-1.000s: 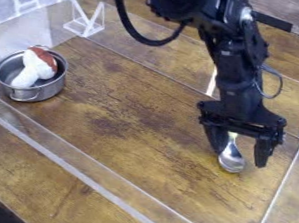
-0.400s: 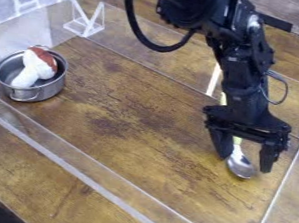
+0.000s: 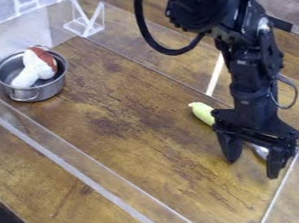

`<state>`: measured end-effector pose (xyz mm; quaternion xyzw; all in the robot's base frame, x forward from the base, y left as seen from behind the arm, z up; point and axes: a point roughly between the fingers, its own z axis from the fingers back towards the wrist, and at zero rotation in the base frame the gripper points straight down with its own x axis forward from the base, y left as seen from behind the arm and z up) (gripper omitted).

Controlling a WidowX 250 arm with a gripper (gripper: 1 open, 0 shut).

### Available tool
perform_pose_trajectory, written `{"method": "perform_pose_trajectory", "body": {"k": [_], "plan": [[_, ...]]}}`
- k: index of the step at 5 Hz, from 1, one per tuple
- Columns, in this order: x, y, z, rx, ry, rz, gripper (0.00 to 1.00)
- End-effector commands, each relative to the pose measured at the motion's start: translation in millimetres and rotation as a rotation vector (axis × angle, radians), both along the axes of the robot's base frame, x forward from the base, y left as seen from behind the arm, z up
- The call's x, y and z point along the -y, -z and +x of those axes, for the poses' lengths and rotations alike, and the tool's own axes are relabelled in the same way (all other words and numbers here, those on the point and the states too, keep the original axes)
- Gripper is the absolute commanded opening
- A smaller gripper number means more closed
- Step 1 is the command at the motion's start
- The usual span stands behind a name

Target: Move the green spoon to the right

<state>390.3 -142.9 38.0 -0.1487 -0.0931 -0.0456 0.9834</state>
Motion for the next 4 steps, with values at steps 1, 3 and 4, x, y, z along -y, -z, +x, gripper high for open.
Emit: {"method": "perform_pose_trajectory", "body": {"k": [1,3,4], "plan": [[-17.6,-21.5,1.4,0.046,-0.006,-0.013,1.00],[-6.0,-39.6,3.3,0.041,-0.102,-0.002,1.00],[-8.9,-44.7,6.3,0.045,-0.094,-0.009,1.00]]}}
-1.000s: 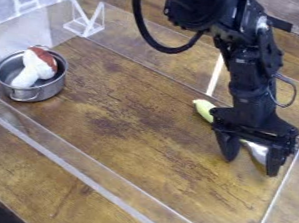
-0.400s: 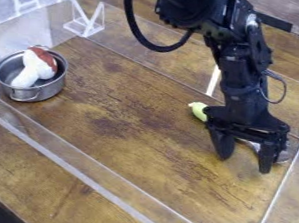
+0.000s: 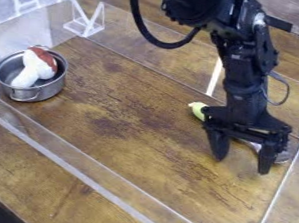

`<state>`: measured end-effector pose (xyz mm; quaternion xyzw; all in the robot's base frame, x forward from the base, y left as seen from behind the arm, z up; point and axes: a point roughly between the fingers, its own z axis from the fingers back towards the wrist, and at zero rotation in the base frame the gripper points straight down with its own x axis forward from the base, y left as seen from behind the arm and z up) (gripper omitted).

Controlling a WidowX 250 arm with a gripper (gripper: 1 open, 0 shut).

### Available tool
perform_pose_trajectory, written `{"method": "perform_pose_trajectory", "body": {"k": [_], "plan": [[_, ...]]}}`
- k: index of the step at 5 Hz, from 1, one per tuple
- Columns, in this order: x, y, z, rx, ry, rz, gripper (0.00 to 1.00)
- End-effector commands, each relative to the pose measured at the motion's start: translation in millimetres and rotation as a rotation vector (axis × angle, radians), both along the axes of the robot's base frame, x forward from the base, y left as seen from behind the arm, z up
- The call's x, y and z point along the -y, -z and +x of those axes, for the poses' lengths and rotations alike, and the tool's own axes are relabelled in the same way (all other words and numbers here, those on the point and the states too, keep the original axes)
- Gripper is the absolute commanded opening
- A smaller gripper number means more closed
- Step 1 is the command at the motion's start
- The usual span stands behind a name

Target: Move the green spoon to the right

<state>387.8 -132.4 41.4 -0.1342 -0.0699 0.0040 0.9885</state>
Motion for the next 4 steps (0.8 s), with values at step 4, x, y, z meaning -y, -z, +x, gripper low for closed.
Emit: {"method": "perform_pose_trajectory", "body": {"k": [4], "plan": [[0.6,-13.6,26.6,0.093,-0.014,-0.031,1.00]]}}
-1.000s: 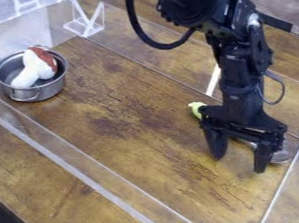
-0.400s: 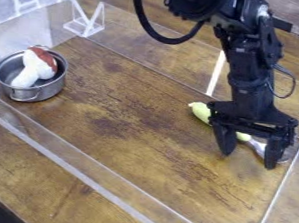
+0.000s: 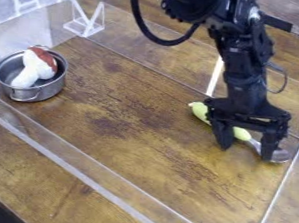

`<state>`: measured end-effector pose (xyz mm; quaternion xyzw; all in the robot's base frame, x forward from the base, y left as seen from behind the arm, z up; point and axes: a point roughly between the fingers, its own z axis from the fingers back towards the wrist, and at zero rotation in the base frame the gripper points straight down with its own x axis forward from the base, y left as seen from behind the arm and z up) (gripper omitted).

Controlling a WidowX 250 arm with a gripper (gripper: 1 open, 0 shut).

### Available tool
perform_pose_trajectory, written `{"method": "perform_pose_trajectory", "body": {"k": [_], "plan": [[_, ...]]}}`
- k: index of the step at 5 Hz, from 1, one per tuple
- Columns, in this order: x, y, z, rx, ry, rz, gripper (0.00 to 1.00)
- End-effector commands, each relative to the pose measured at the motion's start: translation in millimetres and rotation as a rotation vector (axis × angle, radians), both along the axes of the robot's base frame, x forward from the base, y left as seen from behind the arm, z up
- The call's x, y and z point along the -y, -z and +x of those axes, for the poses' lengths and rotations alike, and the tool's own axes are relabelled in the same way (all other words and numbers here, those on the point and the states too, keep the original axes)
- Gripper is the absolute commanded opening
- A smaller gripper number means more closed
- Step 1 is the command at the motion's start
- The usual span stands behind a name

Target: Move the green spoon to the right

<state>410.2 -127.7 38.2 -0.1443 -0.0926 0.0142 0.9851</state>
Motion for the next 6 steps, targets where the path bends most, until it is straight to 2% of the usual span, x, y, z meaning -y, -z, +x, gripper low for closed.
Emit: {"method": "perform_pose_trajectory", "body": {"k": [1,3,4,5,6], "plan": [[17.1,-9.6,16.7,0.045,-0.016,-0.006,0.00],[18.8,-38.3,30.4,0.015,-0.013,0.018,0.00],[21.7,-40.2,28.4,0.006,0.098,0.021,0.00],[21.9,-37.3,26.2,-0.004,0.250,0.026,0.00],[18.5,-40.8,29.8,-0.016,0.298,0.033,0.00]]}}
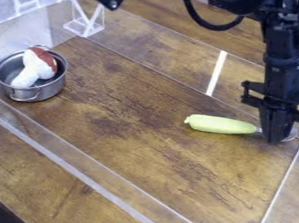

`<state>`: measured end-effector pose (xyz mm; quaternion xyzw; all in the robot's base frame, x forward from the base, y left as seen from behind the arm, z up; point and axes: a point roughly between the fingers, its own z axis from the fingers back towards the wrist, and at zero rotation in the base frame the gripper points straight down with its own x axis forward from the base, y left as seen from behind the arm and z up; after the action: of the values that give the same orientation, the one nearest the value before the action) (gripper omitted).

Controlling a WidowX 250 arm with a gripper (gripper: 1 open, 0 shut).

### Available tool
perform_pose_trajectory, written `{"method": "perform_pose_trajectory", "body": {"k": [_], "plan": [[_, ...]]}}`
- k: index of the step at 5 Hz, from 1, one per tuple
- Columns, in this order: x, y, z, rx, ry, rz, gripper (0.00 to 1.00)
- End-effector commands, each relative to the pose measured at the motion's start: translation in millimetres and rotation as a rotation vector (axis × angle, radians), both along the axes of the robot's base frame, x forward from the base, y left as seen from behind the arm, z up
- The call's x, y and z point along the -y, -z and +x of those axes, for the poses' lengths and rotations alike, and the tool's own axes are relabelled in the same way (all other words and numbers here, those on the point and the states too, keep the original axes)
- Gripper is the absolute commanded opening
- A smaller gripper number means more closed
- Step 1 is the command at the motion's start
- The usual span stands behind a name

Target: Move the green spoon to the right

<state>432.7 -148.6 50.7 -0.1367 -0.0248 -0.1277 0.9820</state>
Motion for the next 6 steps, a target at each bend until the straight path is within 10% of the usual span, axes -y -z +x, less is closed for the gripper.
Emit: {"method": "perform_pose_trajectory", "body": {"k": [1,6], "plan": [[-7.3,-31.7,8.6,0.067,0.021,-0.013,0.00],[3.2,-36.7,-0.5,0.058,0.147,-0.022,0.00]]}}
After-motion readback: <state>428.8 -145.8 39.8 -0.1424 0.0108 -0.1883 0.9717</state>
